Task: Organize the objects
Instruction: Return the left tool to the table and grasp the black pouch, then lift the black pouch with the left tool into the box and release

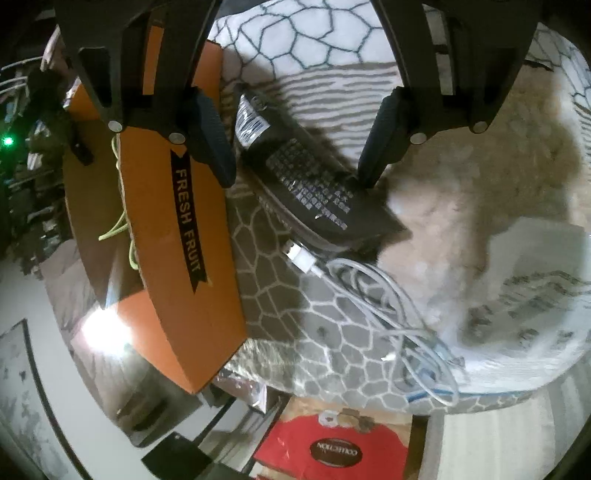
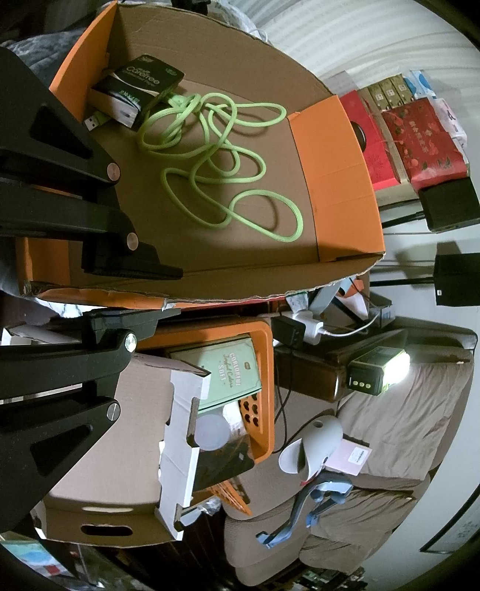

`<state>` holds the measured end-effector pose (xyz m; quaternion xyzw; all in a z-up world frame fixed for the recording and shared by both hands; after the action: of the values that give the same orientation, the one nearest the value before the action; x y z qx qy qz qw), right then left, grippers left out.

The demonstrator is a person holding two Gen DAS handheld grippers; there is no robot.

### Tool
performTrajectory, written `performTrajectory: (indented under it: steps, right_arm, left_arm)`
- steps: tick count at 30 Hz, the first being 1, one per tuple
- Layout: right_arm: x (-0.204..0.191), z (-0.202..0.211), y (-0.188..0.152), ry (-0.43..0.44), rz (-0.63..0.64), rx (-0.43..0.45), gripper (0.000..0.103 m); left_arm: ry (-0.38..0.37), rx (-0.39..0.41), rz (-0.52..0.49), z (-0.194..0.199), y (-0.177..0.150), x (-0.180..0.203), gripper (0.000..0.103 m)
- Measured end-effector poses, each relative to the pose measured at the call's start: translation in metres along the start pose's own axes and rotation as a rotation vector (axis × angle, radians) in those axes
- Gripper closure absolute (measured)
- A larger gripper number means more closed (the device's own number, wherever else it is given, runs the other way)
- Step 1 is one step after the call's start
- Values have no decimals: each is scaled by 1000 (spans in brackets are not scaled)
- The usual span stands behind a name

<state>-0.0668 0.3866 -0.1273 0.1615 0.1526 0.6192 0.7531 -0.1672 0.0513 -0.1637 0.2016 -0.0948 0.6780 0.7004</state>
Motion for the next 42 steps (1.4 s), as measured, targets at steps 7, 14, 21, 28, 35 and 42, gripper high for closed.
performTrajectory:
  steps: [7,14,21,28,35,42]
  right_arm:
    - [0,0,0,0,0,0,92]
    - [0,0,0,-1,0,0,92]
    - [0,0,0,0,0,0,92]
    - [0,0,0,0,-1,0,92]
    - [0,-1,-1,0,0,0,92]
    - [0,-1,-1,0,0,0,92]
  left_arm:
    - [-25,-12,40,-10,4,1,38]
    - [-38,-1,23,-14,5,5,43]
    - [-52,33,14,-2,4,4,45]
    - [-62,121,-19,35,10,14,45]
    - [-70,179,-93,69,11,44,45]
    - [-70,200,-143,83,13,69,50]
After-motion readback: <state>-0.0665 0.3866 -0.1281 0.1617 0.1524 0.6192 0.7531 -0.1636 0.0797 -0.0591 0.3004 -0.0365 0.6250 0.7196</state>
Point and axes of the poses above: each gripper's, at about its wrist camera, not at the fingertips, and z roughly against the way its jaws point, x to its right, y to its top, the point moved 6 cm from there along -z, roughly the way its jaws point, and after that the axes turned 9 degrees about -x, right-handed, at the moved point
